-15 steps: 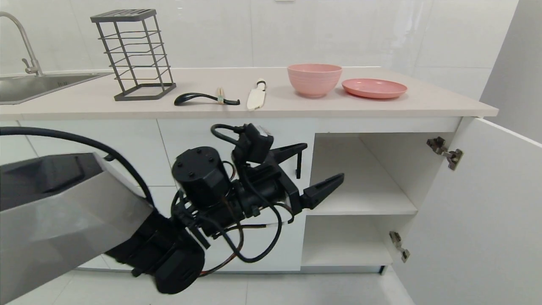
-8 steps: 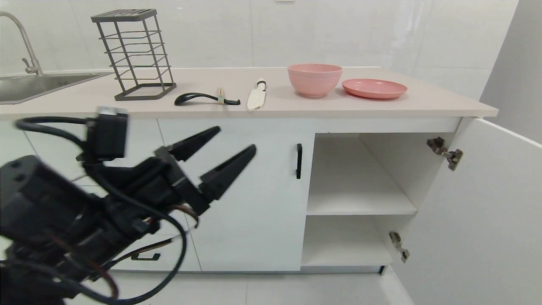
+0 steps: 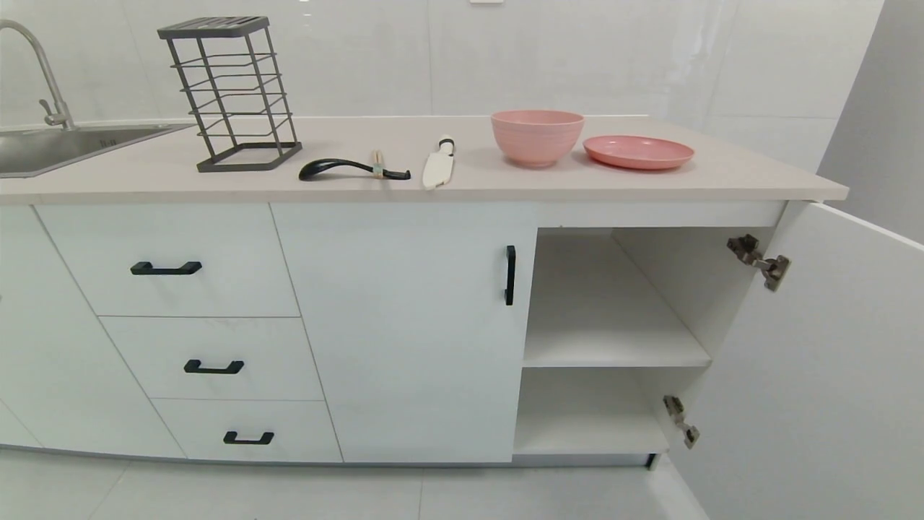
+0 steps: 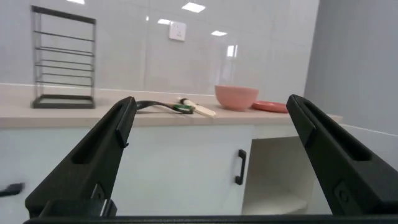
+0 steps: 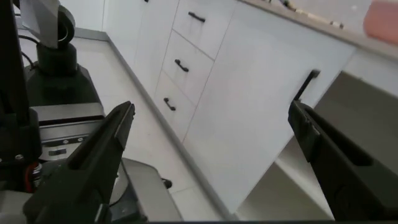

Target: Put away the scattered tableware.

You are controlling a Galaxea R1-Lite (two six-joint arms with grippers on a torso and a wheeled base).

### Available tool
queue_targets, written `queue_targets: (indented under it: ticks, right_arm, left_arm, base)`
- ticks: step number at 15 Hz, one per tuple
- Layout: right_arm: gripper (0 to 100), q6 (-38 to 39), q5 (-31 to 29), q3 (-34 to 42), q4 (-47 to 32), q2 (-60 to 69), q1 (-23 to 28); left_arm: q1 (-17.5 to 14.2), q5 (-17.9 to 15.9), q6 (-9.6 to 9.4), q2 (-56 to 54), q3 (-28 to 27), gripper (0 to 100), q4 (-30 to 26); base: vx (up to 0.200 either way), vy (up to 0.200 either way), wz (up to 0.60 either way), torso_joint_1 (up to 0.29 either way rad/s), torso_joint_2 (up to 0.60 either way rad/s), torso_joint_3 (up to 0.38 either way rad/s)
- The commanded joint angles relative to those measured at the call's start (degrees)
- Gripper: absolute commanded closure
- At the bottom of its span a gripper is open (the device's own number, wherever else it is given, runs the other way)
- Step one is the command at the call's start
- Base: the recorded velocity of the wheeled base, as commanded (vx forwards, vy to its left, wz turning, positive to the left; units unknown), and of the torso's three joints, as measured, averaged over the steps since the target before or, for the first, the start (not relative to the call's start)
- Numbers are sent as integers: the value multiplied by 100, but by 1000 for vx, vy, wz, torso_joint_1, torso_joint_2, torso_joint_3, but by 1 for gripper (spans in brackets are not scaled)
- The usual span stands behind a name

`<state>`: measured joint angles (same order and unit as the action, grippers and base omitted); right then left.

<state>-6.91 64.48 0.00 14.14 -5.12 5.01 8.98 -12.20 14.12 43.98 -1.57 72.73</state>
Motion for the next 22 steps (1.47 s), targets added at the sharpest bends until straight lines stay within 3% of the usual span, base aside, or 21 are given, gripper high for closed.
queue_targets:
  ticks: [1, 2, 4, 6, 8, 9, 10, 12, 13, 14, 15, 16, 17, 18, 19, 22]
  right_arm:
    - [0, -29, 4, 0, -359, -24, 0]
    - [0, -65, -5, 0, -658, -24, 0]
    - [0, -38, -410, 0, -957, -24, 0]
    - [0, -12, -902, 0, -966, -24, 0]
    - [0, -478, -2396, 0, -966, -24, 0]
    - [0, -522, -3011, 0, -966, -24, 0]
    - [0, -522, -3380, 0, -966, -24, 0]
    - [0, -487, -3758, 0, -975, -24, 0]
    - [0, -478, -3969, 0, -1001, -24, 0]
    - [0, -170, -4400, 0, -1019, -24, 0]
    - [0, 357, -4637, 0, -1036, -33, 0]
    - [0, 744, -4848, 0, -1036, -33, 0]
    - [0, 770, -5129, 0, -1036, -24, 0]
    - [0, 753, -5367, 0, -1036, -33, 0]
    - [0, 665, -5630, 0, -1063, -33, 0]
    - [0, 436, -6008, 0, -1370, -33, -9]
  left_arm:
    - [-696, 25, 82, -3247, -353, 0, -3089]
    - [-942, 7, 214, -3704, -555, 0, -3951]
    - [-1188, 16, 162, -3933, -581, 0, -4698]
    - [-1188, 25, 12, -3933, -528, 0, -4680]
    - [-1188, 25, -550, -3933, -212, 0, -4733]
    - [-1188, 16, -647, -3933, 140, 0, -4724]
    - [-1188, 34, -673, -3933, 157, 0, -5032]
    - [-1188, 34, -752, -3933, 148, 0, -5304]
    - [-1188, 34, -928, -3933, 148, 0, -5541]
    - [-1188, 69, -1456, -3933, 157, 0, -6332]
    - [-1188, 157, -1719, -3933, 148, 0, -7044]
    - [-1188, 218, -1965, -3933, 148, 0, -7123]
    - [-1188, 561, -2115, -3933, 157, 0, -7255]
    - [-1188, 851, -1921, -3941, 148, 0, -7273]
    - [-1180, 913, -1790, -3941, 157, 0, -7299]
    - [-898, 930, -1693, -4398, 148, 0, -7308]
  base:
    - [0, 0, 0, 0, 0, 0]
    - [0, 0, 0, 0, 0, 0]
    - [0, 0, 0, 0, 0, 0]
    - [0, 0, 0, 0, 0, 0]
    - [0, 0, 0, 0, 0, 0]
    - [0, 0, 0, 0, 0, 0]
    - [0, 0, 0, 0, 0, 0]
    - [0, 0, 0, 0, 0, 0]
    - [0, 0, 0, 0, 0, 0]
    - [0, 0, 0, 0, 0, 0]
    - [0, 0, 0, 0, 0, 0]
    - [0, 0, 0, 0, 0, 0]
    - [0, 0, 0, 0, 0, 0]
    - [0, 0, 0, 0, 0, 0]
    - [0, 0, 0, 0, 0, 0]
    - [0, 0, 0, 0, 0, 0]
